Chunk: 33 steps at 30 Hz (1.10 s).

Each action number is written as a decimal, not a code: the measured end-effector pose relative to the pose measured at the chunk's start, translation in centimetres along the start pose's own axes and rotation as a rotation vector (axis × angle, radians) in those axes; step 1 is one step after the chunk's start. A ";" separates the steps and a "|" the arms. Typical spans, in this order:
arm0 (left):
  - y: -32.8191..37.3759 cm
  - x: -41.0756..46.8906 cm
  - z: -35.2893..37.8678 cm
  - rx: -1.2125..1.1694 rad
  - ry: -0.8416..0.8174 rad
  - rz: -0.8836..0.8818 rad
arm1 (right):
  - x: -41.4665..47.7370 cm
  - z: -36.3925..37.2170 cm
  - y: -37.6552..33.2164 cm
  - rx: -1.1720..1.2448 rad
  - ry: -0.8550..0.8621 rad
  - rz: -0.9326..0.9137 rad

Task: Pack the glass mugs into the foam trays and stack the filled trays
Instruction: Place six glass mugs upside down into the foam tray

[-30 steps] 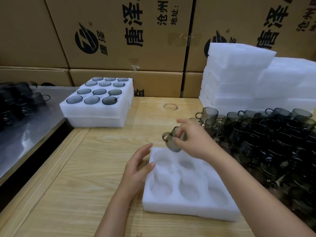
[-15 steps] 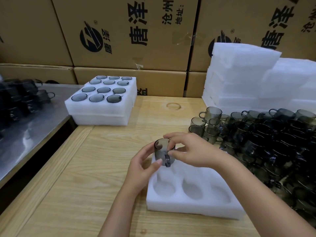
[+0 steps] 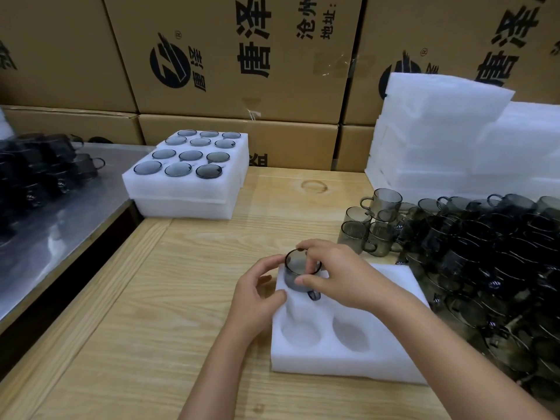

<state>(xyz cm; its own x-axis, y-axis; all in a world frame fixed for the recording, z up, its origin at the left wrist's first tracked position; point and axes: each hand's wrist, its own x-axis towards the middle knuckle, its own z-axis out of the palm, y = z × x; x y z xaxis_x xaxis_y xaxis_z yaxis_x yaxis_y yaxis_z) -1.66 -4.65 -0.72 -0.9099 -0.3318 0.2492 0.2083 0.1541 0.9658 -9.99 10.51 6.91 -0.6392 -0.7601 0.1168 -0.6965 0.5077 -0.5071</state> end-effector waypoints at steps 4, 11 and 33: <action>0.0 0.0 -0.1 -0.001 0.028 0.029 | -0.5 1.6 0.5 -0.016 -0.056 -0.014; 0.0 0.0 0.2 -0.121 0.037 -0.005 | 0.5 2.7 0.2 0.032 0.071 0.048; 0.0 0.1 -0.1 -0.139 0.063 -0.097 | 4.3 -4.9 6.0 -0.316 0.443 0.344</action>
<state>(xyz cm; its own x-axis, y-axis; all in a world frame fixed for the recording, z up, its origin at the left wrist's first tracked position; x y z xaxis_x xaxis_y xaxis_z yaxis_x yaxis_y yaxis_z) -1.74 -4.81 -0.69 -0.9046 -0.3974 0.1542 0.1722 -0.0099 0.9850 -18.56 12.26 8.59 -0.8702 -0.3273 0.3683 -0.4470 0.8389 -0.3105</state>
